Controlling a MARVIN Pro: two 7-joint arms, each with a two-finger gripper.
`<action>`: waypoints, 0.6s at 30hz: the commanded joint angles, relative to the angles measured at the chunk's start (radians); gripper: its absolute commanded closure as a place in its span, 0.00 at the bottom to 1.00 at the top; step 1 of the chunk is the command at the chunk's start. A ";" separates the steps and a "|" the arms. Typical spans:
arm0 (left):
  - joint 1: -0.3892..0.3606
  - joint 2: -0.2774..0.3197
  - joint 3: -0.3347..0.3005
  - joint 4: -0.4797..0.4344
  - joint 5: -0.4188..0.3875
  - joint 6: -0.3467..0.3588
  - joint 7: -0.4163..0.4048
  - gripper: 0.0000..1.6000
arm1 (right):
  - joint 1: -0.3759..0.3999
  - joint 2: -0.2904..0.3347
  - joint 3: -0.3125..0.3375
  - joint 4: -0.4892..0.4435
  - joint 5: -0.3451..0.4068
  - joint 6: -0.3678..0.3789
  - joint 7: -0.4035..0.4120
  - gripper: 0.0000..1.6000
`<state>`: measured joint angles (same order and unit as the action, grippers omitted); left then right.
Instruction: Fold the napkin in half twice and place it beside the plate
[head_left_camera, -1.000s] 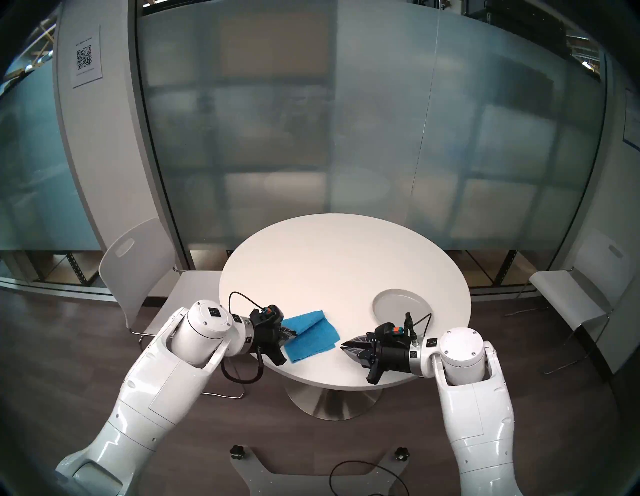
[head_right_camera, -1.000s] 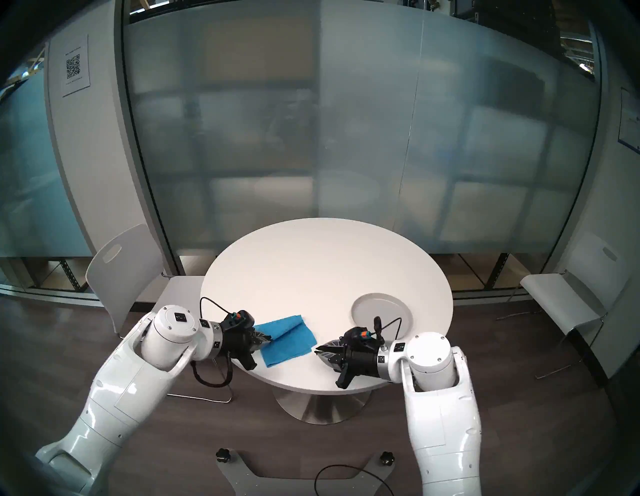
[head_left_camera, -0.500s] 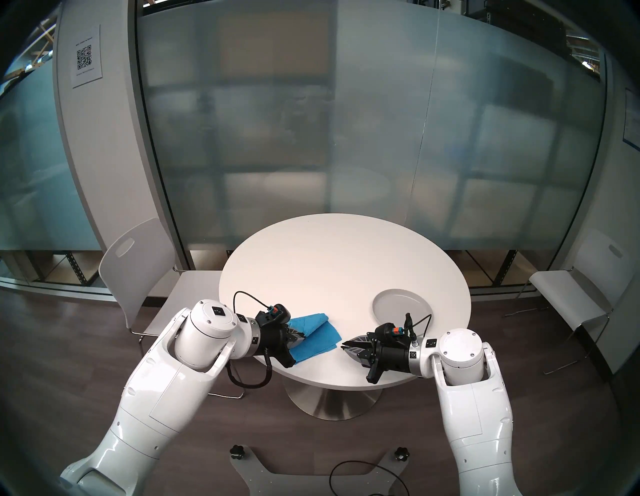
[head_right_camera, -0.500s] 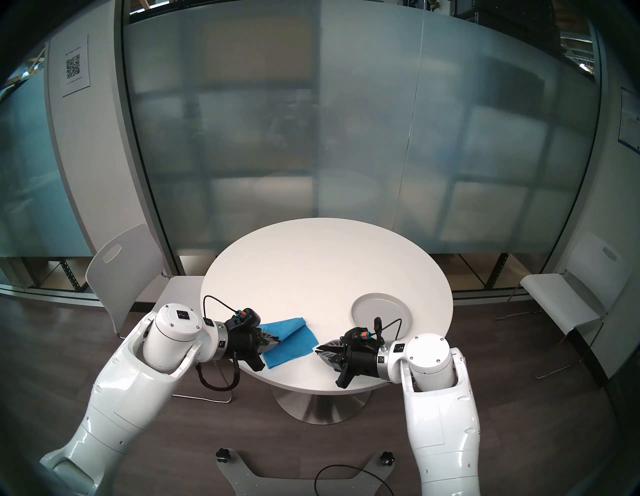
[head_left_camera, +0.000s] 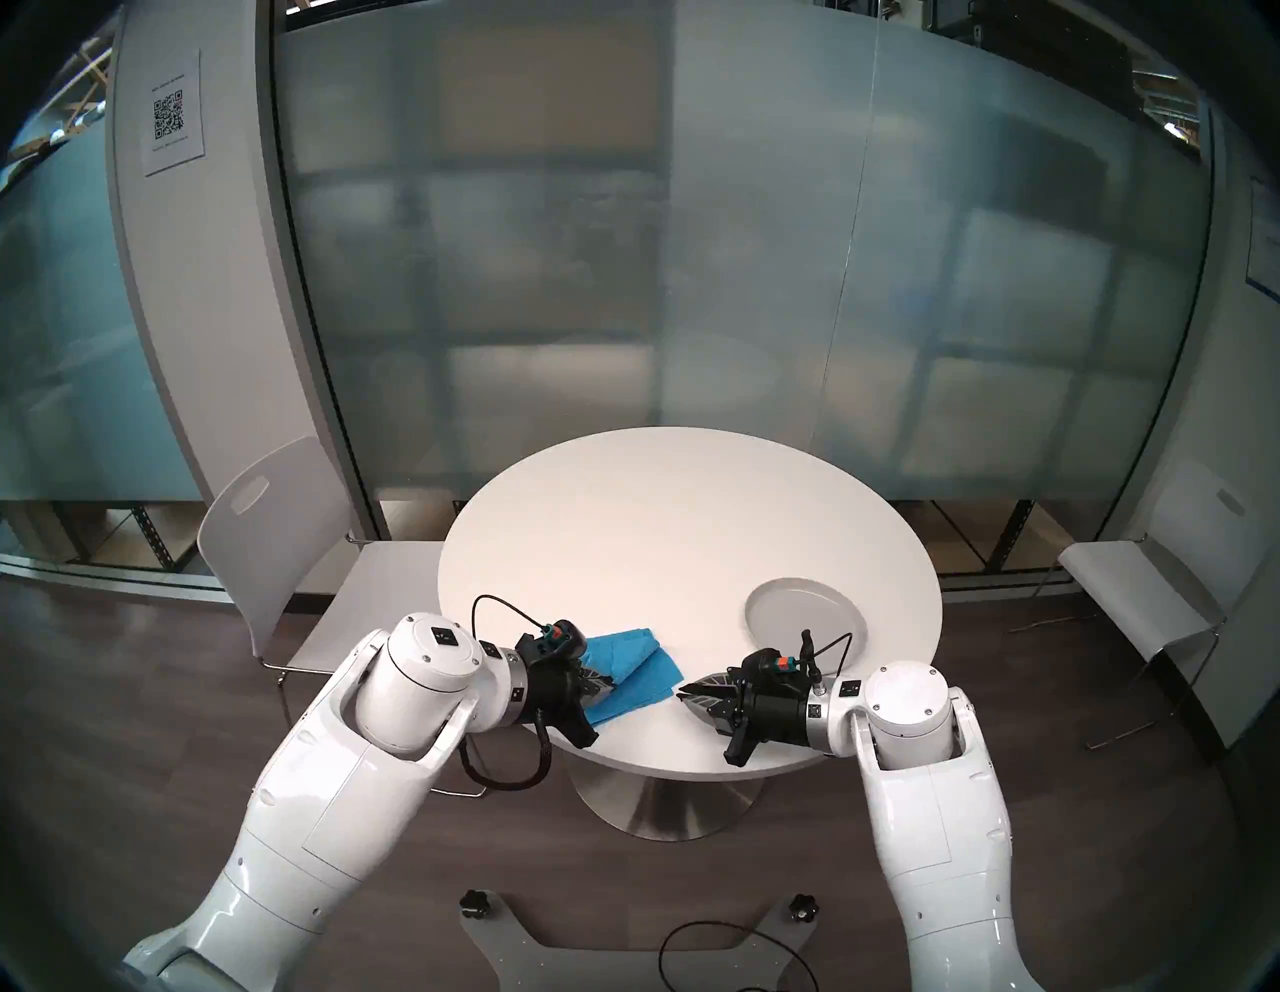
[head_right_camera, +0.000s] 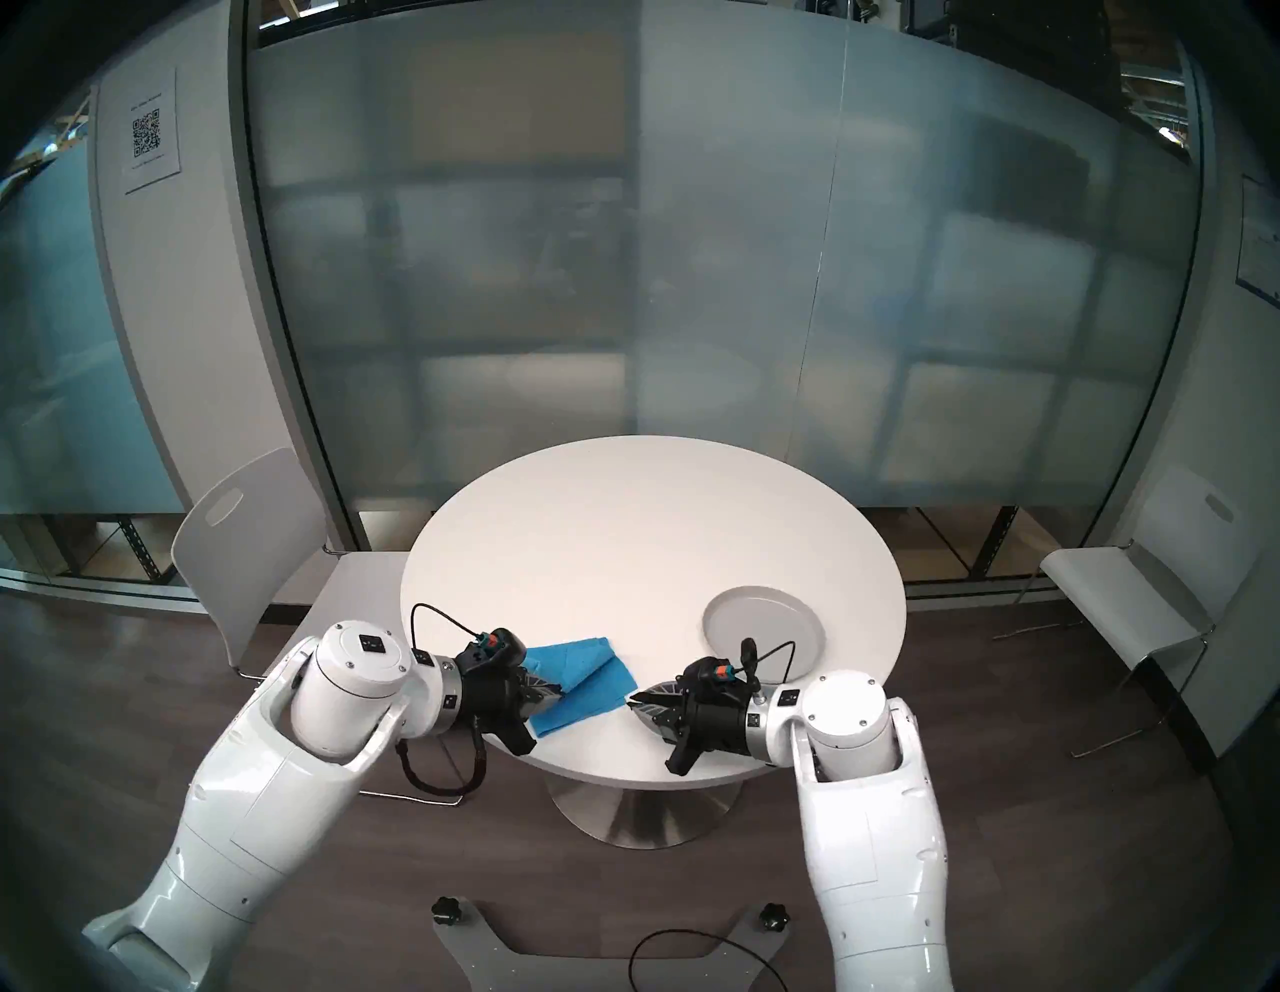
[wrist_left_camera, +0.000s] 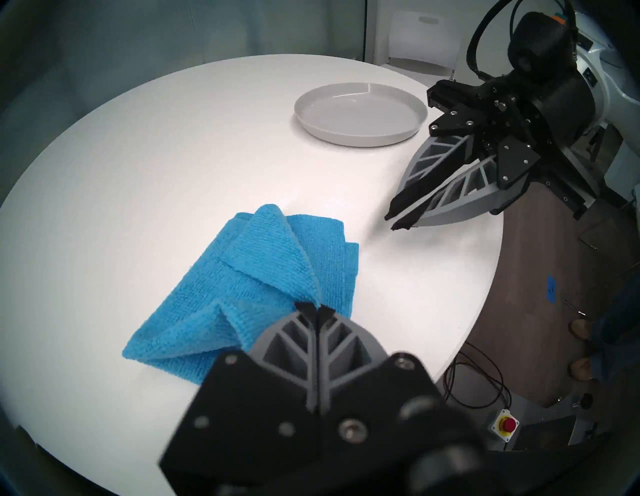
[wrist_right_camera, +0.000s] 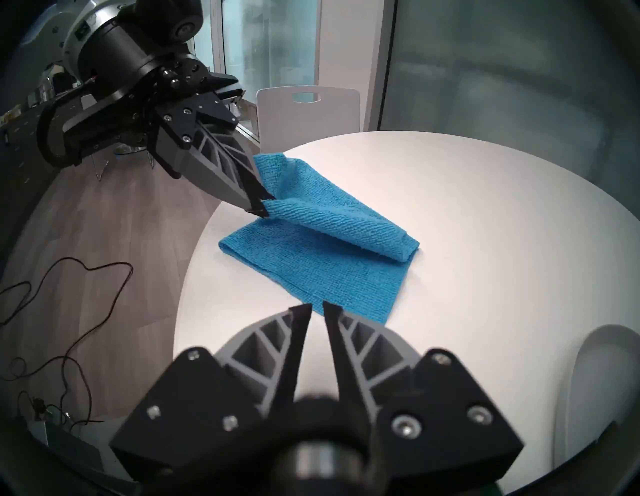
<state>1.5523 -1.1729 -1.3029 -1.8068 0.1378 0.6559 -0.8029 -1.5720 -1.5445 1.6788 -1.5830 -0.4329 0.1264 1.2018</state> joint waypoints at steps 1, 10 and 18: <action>-0.004 -0.014 0.005 -0.013 -0.003 -0.007 0.005 1.00 | 0.036 -0.011 -0.005 -0.005 0.006 -0.006 -0.009 0.53; -0.010 -0.016 0.013 0.014 -0.008 -0.011 0.015 1.00 | 0.043 -0.009 -0.006 0.006 0.007 -0.004 -0.013 0.53; 0.003 -0.007 0.014 0.022 -0.013 -0.012 0.018 1.00 | 0.053 -0.009 -0.007 0.014 0.008 -0.002 -0.014 0.53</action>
<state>1.5518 -1.1850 -1.2849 -1.7802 0.1289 0.6474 -0.7794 -1.5450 -1.5485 1.6727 -1.5641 -0.4331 0.1220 1.1839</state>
